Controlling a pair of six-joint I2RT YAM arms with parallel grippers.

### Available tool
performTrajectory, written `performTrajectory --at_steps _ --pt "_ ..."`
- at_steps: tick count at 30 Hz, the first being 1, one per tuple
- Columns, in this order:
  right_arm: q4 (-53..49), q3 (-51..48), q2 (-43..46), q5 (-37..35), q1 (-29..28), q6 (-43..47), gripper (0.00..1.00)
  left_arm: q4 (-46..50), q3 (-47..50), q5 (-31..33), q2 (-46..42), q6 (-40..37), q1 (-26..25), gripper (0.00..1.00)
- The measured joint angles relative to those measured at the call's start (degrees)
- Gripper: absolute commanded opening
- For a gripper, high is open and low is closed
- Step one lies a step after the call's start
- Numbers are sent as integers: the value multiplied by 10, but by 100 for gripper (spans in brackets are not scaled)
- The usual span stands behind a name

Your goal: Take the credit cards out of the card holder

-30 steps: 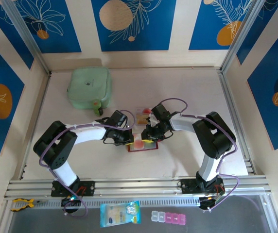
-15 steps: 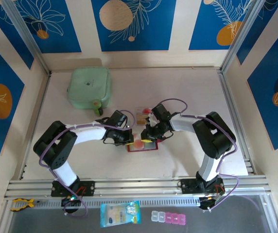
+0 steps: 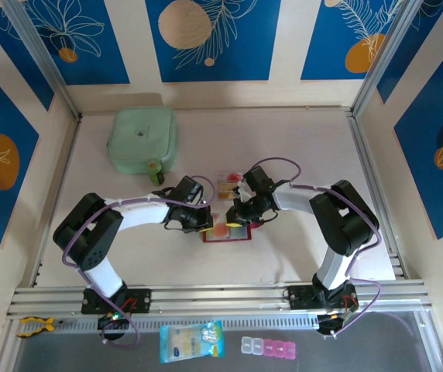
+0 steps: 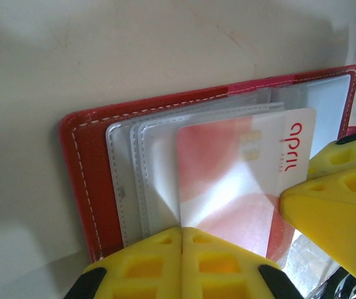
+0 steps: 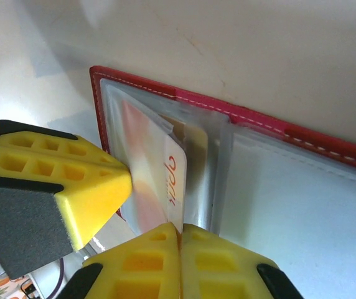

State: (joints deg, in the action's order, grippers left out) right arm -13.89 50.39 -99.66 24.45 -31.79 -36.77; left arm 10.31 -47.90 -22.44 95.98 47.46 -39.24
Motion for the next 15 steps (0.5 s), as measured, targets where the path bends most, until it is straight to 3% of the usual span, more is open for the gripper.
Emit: performTrajectory --at_steps 15 --pt "-86 2 47 -33 23 53 3 -4 10 0 -7 1 0 1"
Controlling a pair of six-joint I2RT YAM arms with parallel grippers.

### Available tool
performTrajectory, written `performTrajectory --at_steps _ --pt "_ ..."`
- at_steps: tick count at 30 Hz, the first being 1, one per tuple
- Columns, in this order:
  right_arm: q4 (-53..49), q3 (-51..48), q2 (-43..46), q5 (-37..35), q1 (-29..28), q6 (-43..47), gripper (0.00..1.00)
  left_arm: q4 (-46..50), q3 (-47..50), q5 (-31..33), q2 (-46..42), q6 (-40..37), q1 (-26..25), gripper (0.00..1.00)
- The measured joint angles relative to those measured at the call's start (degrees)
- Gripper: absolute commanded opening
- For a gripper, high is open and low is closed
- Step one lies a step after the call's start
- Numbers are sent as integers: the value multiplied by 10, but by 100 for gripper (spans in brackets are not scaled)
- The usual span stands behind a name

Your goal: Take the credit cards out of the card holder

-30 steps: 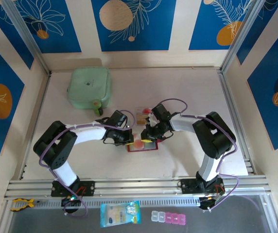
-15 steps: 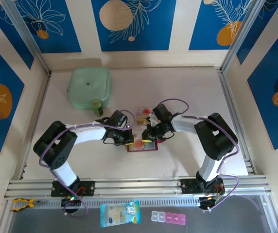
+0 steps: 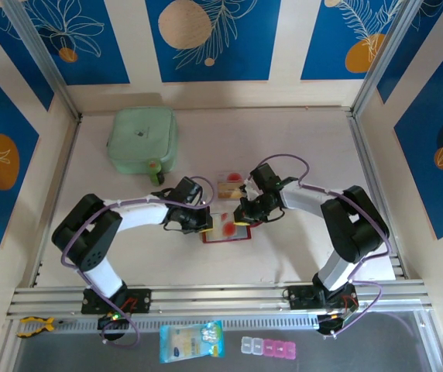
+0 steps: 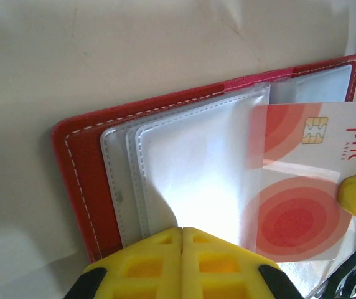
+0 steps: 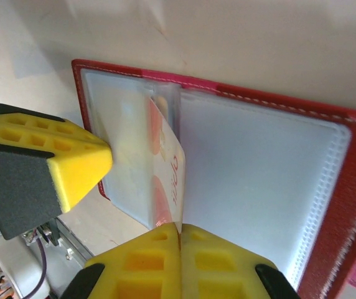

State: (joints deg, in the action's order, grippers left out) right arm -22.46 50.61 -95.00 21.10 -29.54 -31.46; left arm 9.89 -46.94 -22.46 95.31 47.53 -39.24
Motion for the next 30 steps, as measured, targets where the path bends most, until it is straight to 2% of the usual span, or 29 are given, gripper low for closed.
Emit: performTrajectory --at_steps 15,22,30 --pt "-100 68 2 -60 -24 45 4 0 6 0 -7 6 0 1" --pt "-106 88 -14 -76 -43 41 9 0 6 0 -7 6 -3 1" --pt "-82 73 1 -108 -64 -3 7 0 6 0 -7 6 -3 1"
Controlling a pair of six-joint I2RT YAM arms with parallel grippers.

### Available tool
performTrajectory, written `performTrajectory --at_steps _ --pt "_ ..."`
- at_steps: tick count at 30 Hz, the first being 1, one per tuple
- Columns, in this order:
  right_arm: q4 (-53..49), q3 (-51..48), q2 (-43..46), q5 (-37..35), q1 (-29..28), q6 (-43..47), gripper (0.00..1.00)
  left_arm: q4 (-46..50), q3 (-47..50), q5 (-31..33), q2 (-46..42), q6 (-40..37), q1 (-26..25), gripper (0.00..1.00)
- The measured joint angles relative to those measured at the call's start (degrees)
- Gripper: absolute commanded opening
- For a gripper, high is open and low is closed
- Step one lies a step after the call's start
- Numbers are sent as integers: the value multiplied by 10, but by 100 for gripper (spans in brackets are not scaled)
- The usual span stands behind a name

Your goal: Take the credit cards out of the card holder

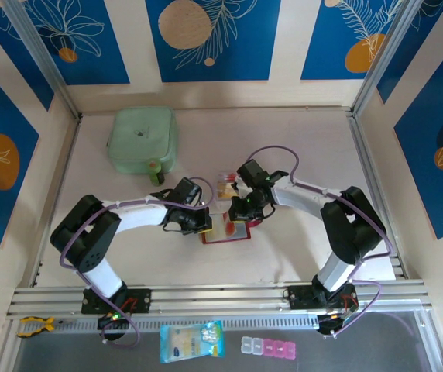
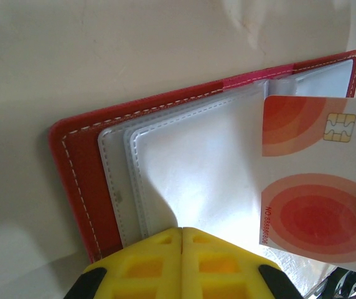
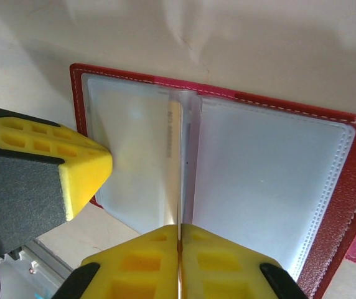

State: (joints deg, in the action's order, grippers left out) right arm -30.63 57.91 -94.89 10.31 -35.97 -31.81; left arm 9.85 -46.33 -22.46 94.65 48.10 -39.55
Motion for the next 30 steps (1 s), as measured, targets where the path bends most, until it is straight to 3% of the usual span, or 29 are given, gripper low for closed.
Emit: performTrajectory --at_steps 16,21,30 --pt "-25 10 32 -29 -4 11 3 0 0 0 0 0 0 5" --pt "-62 39 37 -31 3 85 2 0 0 0 -1 0 0 10" --pt "-140 112 36 -46 28 320 0 0 0 1 -12 -2 0 17"
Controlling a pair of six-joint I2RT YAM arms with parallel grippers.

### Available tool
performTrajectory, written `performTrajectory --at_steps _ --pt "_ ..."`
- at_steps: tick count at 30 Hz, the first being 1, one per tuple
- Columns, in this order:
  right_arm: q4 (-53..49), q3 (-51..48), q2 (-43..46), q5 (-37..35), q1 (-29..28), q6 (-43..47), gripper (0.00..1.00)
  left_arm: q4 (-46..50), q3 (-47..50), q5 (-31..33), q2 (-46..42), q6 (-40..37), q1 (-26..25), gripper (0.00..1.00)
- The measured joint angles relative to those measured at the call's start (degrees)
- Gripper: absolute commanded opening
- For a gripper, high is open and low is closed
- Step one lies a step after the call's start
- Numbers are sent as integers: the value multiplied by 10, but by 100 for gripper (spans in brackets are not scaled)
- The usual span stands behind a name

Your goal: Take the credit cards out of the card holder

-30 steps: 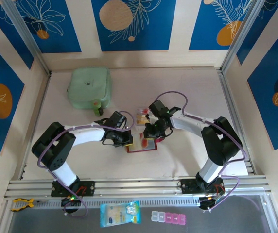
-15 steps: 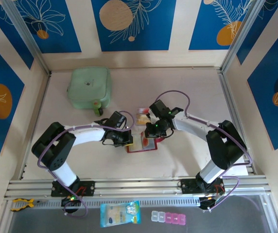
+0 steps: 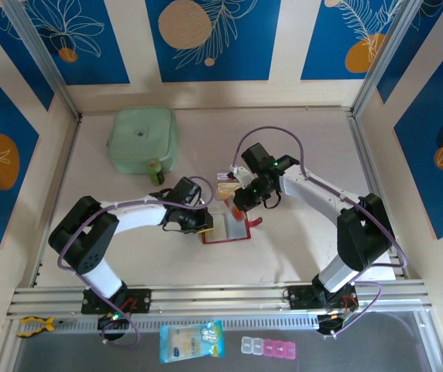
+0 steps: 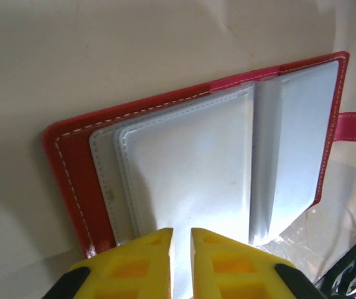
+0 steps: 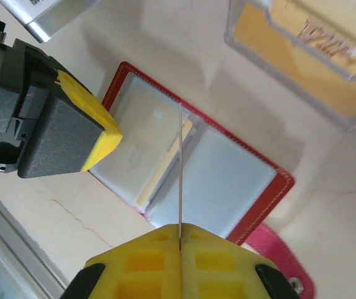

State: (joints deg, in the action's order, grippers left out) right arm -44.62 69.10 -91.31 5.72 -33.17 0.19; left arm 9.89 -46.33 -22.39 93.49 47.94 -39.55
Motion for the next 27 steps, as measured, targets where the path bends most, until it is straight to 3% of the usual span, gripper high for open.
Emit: performTrajectory --at_steps 13,19,27 --pt "-72 112 -43 -28 39 349 0 2 0 6 -33 0 0 18" --pt "-111 205 -109 -28 64 432 0 6 2 6 -40 0 2 18" --pt "-135 309 -183 -26 78 479 0 13 3 6 -42 0 6 19"
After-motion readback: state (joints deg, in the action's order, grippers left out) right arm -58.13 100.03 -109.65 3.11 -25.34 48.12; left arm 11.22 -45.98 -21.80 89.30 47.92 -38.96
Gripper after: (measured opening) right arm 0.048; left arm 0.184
